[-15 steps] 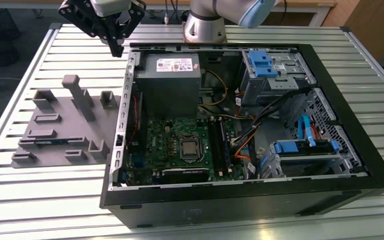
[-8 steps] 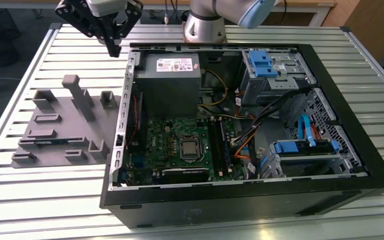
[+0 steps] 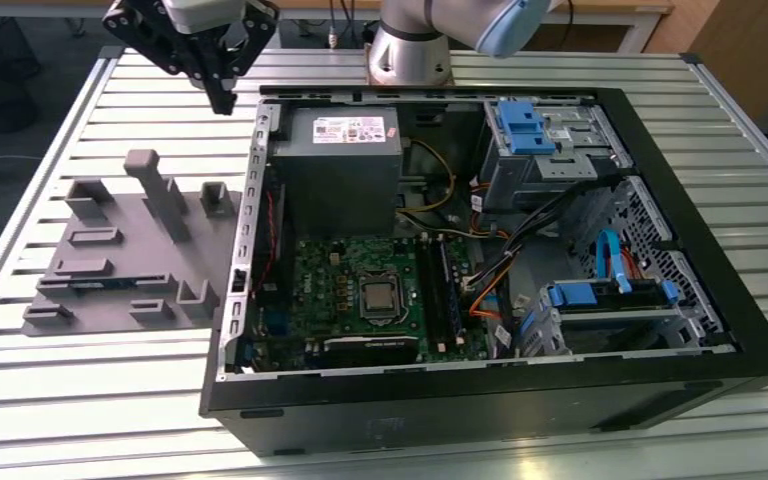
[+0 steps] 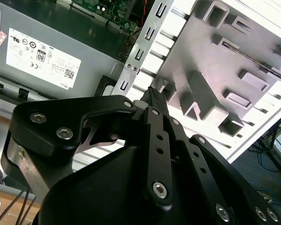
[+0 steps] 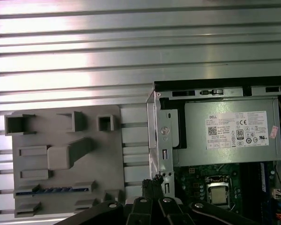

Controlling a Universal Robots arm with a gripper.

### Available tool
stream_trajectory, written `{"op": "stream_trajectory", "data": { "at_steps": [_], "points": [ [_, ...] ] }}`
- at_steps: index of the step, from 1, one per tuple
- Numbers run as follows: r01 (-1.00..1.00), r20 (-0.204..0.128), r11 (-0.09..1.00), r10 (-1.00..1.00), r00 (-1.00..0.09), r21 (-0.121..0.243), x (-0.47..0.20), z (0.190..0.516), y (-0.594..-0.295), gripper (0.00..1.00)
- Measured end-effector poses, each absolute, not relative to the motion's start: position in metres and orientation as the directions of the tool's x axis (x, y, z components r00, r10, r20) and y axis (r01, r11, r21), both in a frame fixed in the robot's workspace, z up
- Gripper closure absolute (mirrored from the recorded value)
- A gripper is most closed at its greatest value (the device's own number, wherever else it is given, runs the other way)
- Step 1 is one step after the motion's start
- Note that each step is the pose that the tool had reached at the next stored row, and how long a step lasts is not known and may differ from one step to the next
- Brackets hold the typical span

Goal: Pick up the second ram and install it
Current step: 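Reach for the second ram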

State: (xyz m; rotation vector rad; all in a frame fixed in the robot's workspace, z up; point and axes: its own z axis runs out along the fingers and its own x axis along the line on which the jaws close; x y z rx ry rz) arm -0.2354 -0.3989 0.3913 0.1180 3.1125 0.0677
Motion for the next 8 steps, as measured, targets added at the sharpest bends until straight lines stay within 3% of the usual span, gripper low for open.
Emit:
{"op": "stream_trajectory", "data": {
  "at_steps": [8],
  "points": [
    [0.075, -0.024, 0.996, 0.076, -0.997, 0.044, -0.2401, 0.3912, -0.3989, 0.89]
  ]
}}
